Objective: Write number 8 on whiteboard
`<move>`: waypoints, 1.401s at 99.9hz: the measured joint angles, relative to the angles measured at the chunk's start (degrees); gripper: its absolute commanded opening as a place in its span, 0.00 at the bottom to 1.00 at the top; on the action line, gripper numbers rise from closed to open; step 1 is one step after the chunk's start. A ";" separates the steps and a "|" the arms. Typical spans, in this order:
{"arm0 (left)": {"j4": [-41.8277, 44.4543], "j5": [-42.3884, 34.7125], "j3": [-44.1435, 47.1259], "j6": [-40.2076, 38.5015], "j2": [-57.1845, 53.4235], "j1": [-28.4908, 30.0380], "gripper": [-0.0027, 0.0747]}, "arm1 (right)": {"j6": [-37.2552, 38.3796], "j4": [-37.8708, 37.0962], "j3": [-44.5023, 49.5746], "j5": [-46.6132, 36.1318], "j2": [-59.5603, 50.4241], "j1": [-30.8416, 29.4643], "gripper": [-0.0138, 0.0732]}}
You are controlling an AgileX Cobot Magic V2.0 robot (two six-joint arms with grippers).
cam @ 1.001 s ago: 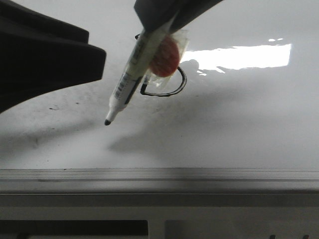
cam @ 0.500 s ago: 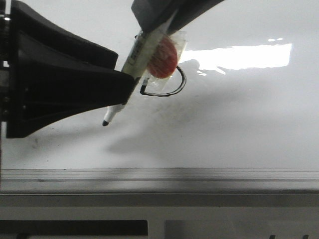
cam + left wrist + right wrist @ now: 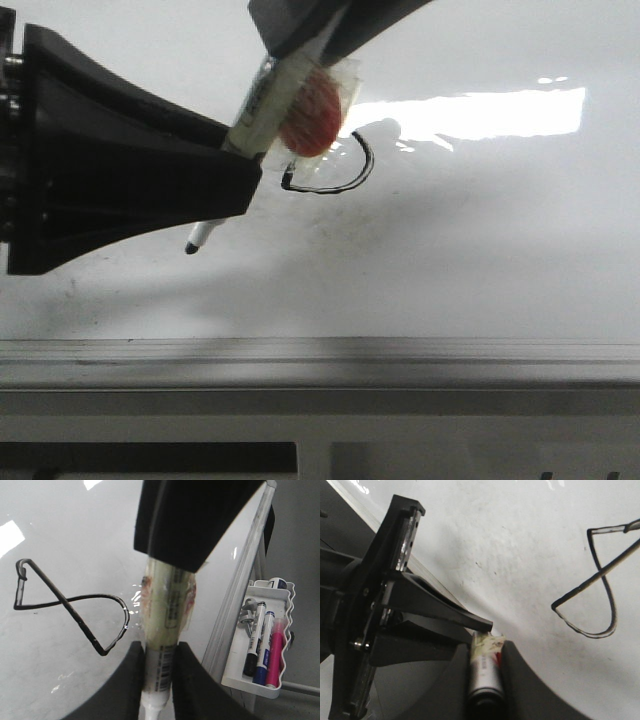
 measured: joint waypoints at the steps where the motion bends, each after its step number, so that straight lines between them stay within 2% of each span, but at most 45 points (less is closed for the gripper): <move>1: 0.00 0.00 0.00 0.00 0.00 0.00 0.01 | 0.00 0.00 0.00 0.00 0.00 0.00 0.11; 10: 0.05 0.00 0.00 0.10 0.00 0.00 0.01 | 0.00 0.00 0.00 0.00 0.00 0.00 0.17; 25: 0.05 0.00 0.00 -0.01 0.00 0.00 0.01 | 0.00 0.28 0.00 -0.22 0.00 0.00 0.52; 32: -2.06 0.91 0.00 -0.99 0.00 0.00 0.01 | 0.00 0.40 0.00 -0.35 0.00 0.00 0.58; 38: -6.10 2.63 0.00 -2.76 -0.13 0.00 0.01 | 0.00 0.40 0.00 -0.35 0.00 0.00 0.58; 54: -23.39 9.69 0.00 -4.51 -3.36 0.00 0.01 | 0.00 0.49 0.00 0.52 -0.89 0.00 0.55; 69: -38.43 11.66 0.00 -4.63 -4.93 0.38 0.01 | 0.00 0.49 0.00 0.52 -3.39 0.00 0.55; 81: -45.64 12.75 0.00 -4.63 -4.29 1.12 0.01 | 0.00 1.18 0.00 0.52 -4.90 0.00 0.55; 97: -48.66 12.74 0.00 -4.66 -3.15 1.26 0.01 | 0.00 2.34 0.00 0.96 -5.64 0.00 0.55; 129: -48.86 12.41 -0.09 -4.66 -2.97 1.26 0.01 | 0.08 2.74 0.00 1.76 -5.64 0.00 0.55; 134: -48.86 12.41 -0.09 -4.55 -2.88 1.26 0.03 | 0.08 2.74 0.00 1.96 -5.64 0.00 0.55; 140: -48.86 12.31 -0.09 -4.55 -2.88 1.26 0.12 | 0.08 2.74 0.00 2.21 -5.64 0.00 0.55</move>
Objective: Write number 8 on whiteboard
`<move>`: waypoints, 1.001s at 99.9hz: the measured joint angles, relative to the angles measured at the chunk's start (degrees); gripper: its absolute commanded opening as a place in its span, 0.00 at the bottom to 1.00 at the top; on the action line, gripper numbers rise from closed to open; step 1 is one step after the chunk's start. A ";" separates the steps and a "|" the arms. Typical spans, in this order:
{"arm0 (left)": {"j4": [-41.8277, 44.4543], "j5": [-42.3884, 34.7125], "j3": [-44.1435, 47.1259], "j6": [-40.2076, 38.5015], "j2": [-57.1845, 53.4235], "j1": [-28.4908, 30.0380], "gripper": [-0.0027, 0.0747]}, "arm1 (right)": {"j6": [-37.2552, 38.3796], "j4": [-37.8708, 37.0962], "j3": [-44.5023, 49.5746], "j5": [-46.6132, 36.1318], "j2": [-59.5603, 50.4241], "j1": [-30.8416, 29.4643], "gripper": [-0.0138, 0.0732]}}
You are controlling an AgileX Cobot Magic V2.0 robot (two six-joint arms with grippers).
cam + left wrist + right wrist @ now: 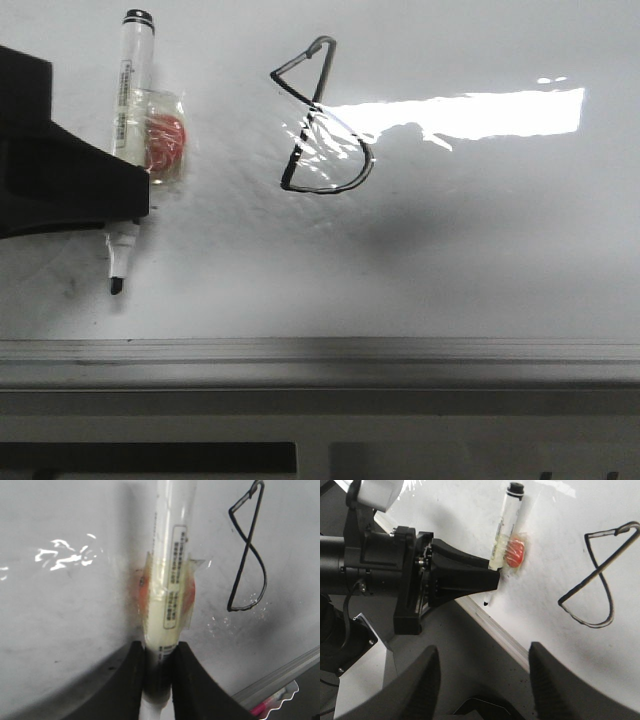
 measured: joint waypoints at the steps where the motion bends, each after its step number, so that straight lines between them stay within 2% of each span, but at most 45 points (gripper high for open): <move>1: 0.00 -0.04 0.00 0.00 0.00 0.00 0.13 | 0.00 0.00 0.00 0.00 0.00 0.00 0.55; 8: 0.00 -0.14 0.00 0.00 0.00 0.00 0.28 | 0.00 0.00 0.00 0.10 0.00 0.00 0.55; 9: 0.00 -0.13 0.00 0.00 0.00 0.00 0.33 | 0.00 0.00 0.00 0.10 0.00 0.00 0.55; 20: 0.00 -0.40 0.00 0.00 0.13 0.00 0.48 | 0.00 0.00 0.00 0.30 0.00 0.00 0.55; 37: 0.00 -0.78 0.00 0.00 0.13 0.00 0.48 | 0.00 0.00 0.00 0.57 0.00 0.00 0.52; 42: 0.00 -0.77 0.00 0.00 0.02 0.00 0.48 | 0.00 -0.42 0.00 0.57 -0.30 0.00 0.46; 53: -0.11 -0.77 0.00 0.00 -1.34 0.00 0.48 | -0.10 -3.36 0.00 0.92 -2.08 0.00 0.20; 59: -0.20 -0.77 0.00 0.00 -2.76 0.00 0.45 | -0.10 -4.93 0.27 0.92 -3.95 0.00 0.08; 64: -0.20 -0.77 0.00 0.00 -4.62 0.00 0.37 | -0.10 -6.32 0.69 0.92 -5.67 0.00 0.09; 71: 1.04 -0.77 0.00 0.00 -7.36 0.00 0.18 | -0.10 -8.77 2.04 0.41 -8.42 0.00 0.09; 76: 2.71 -0.77 0.25 0.00 -9.62 0.00 0.00 | -0.10 -11.09 3.48 -0.64 -10.71 0.00 0.09; 100: 8.24 -0.90 4.67 0.88 -22.02 0.00 0.01 | -0.10 -18.77 17.78 -14.33 -26.48 0.00 0.09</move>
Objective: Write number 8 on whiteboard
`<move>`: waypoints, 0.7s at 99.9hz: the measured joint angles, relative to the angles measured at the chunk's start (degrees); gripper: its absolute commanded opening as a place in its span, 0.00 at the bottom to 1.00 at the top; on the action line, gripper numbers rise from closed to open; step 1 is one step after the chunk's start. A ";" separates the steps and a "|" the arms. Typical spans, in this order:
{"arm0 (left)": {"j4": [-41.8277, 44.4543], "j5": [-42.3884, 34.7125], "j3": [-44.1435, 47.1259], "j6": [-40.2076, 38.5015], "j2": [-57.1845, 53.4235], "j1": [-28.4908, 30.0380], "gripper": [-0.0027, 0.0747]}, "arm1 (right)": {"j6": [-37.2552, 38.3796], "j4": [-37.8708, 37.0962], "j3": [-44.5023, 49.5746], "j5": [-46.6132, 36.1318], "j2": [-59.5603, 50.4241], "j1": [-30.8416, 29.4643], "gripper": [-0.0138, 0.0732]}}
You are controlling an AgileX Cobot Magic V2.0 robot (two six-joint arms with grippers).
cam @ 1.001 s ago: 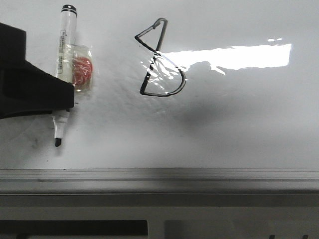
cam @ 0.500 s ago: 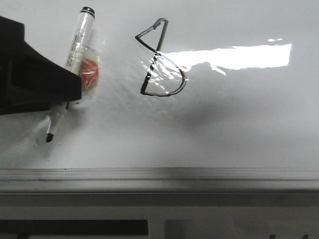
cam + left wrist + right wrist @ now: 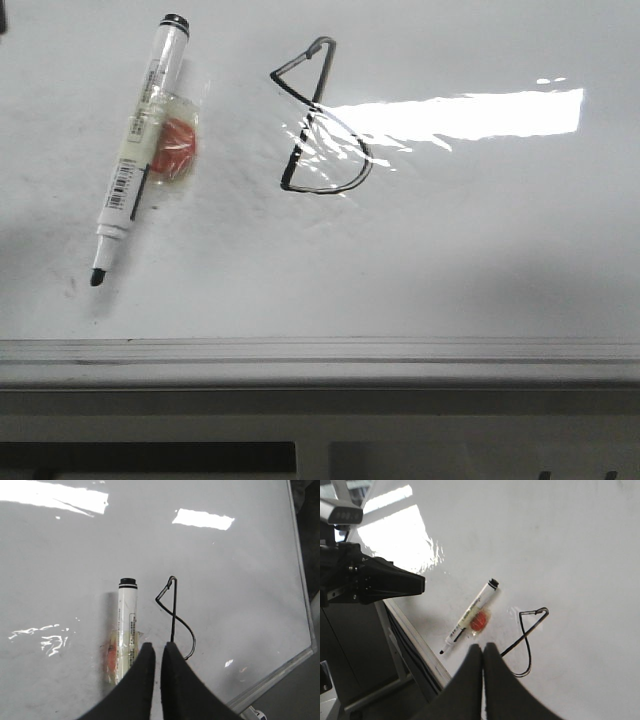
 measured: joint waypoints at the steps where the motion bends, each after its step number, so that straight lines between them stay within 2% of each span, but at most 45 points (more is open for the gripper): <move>1: 0.11 0.00 0.41 0.00 -0.38 0.00 0.01 | 0.00 -0.14 0.43 -0.27 -0.99 0.00 0.09; 35: 4.33 0.00 12.17 0.49 -17.22 0.00 0.01 | -0.13 -0.58 18.67 -1.89 -18.40 0.00 0.09; 70: 4.33 0.31 14.72 0.51 -20.87 0.00 0.01 | 0.00 -0.47 24.33 -1.18 -21.37 0.00 0.09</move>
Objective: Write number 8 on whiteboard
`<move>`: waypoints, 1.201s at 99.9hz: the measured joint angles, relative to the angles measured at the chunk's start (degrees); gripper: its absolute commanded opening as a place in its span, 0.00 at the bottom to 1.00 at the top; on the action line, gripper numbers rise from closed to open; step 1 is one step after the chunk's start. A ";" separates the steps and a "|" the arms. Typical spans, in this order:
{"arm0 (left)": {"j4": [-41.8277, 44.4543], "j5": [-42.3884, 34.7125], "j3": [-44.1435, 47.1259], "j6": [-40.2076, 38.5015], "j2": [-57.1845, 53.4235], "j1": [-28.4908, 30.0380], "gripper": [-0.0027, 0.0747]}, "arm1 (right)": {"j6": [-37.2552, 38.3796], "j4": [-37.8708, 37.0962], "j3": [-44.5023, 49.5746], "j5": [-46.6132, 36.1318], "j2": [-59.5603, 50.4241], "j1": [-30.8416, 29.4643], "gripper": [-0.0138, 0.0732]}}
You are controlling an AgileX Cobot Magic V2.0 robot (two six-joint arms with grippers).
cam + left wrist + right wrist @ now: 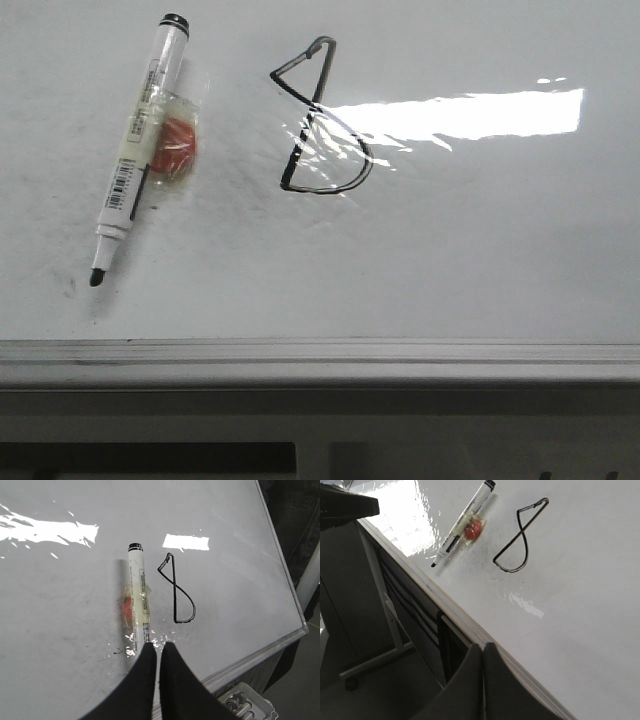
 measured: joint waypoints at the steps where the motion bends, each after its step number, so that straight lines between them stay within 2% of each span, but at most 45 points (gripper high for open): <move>1: 0.00 0.00 0.00 0.00 0.00 0.00 0.01 | 0.00 0.00 -0.04 0.00 0.00 0.00 0.09; 80: 0.00 0.40 2.08 0.10 0.00 0.56 0.01 | 0.00 0.00 0.68 0.00 0.00 0.00 0.09; 99: 0.13 3.42 2.11 0.10 -3.95 8.40 0.01 | 0.00 0.00 0.68 0.00 0.00 0.00 0.09; 120: 5.57 9.38 2.11 0.10 -11.08 24.87 0.01 | 0.00 0.00 0.68 0.00 0.00 0.00 0.09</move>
